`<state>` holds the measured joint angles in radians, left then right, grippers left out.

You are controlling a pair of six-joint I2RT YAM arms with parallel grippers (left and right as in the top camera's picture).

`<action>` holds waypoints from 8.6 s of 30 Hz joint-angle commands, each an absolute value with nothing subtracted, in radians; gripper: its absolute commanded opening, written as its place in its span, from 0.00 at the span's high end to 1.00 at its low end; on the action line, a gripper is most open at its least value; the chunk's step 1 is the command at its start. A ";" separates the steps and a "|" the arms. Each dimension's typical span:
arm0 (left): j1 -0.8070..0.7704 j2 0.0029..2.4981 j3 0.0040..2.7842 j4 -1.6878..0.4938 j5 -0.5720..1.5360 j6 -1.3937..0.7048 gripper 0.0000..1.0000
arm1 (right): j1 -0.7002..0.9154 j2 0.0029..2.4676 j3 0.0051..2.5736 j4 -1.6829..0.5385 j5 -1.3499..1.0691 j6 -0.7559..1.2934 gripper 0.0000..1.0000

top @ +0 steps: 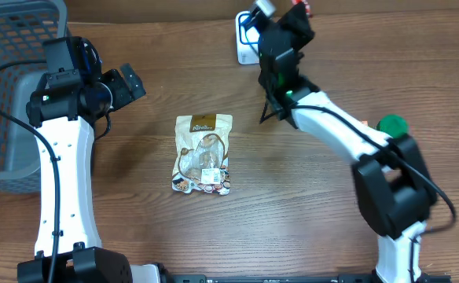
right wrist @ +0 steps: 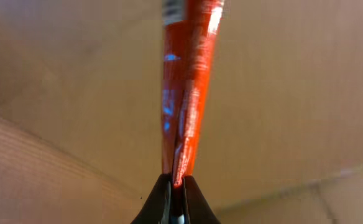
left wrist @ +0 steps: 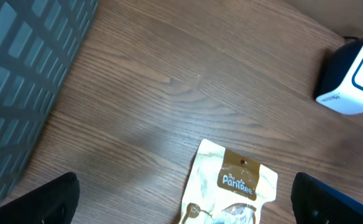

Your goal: Scan the item barcode

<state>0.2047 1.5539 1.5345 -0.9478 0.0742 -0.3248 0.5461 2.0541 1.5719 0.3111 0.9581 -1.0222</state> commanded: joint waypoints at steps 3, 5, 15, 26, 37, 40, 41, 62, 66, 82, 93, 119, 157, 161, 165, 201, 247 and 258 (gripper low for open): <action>0.202 1.531 1.546 -0.945 0.070 -0.310 0.00 | 0.564 1.905 1.578 -0.060 1.002 -0.517 0.96; 0.202 1.531 1.546 -0.945 0.070 -0.310 0.01 | 0.564 1.861 1.578 -0.234 0.965 -0.360 0.97; 0.202 1.531 1.546 -0.945 0.070 -0.310 0.00 | 0.492 1.779 1.569 -1.035 0.379 0.168 0.96; 0.202 1.531 1.546 -0.945 0.070 -0.310 0.00 | 0.418 1.779 1.352 -1.124 0.134 0.187 0.96; 0.202 1.531 1.546 -0.945 0.070 -0.310 0.00 | 0.418 1.779 1.229 -1.025 0.141 0.187 0.95; 0.202 1.531 1.546 -0.945 0.070 -0.310 0.00 | 0.418 1.779 1.229 -1.019 0.140 0.187 0.69; 0.202 1.531 1.546 -0.945 0.070 -0.310 0.00 | 0.418 1.779 1.229 -1.017 0.140 0.187 0.62; 0.203 1.531 1.546 -0.945 0.070 -0.310 0.00 | 0.420 1.779 1.216 -0.752 -0.179 0.371 0.66; 0.202 1.531 1.546 -0.945 0.070 -0.310 0.00 | 0.433 1.779 1.184 -0.685 -0.231 0.374 0.54; 0.202 1.531 1.546 -0.936 0.071 -0.320 0.00 | 0.543 1.780 1.113 -0.555 -0.147 0.398 0.11; 0.202 1.531 1.546 -0.864 0.088 -0.329 0.00 | 0.540 1.780 1.113 -0.595 -0.106 0.442 0.18; -0.076 1.667 1.056 -0.781 0.093 -0.318 0.96 | 0.541 1.780 1.113 -0.593 -0.106 0.442 0.18; -0.292 1.833 1.180 -1.016 -0.091 -0.446 0.96 | 0.542 1.780 1.113 -0.607 -0.162 0.473 0.17; -0.291 1.833 1.108 -0.859 -0.093 -0.431 0.94 | 0.542 1.780 1.113 -0.607 -0.162 0.473 0.17; -0.299 1.833 1.095 -0.778 -0.047 -0.341 0.95 | 0.542 1.780 1.113 -0.607 -0.162 0.473 0.17; -0.314 1.831 1.257 -1.133 0.212 -0.270 0.73 | 0.542 1.781 1.113 -0.476 -0.158 0.497 0.04; -0.214 1.831 1.403 -1.204 -0.033 -0.341 0.44 | 0.815 1.798 1.039 -0.521 -0.159 0.989 0.11; -0.170 1.831 1.403 -1.249 0.021 -0.298 0.41 | 0.803 1.783 1.065 -0.465 -0.228 0.905 0.08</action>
<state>-0.1638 1.8313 1.3823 -1.2350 0.0067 -0.3180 0.8333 1.8038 1.0412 -0.4591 -0.2207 0.9585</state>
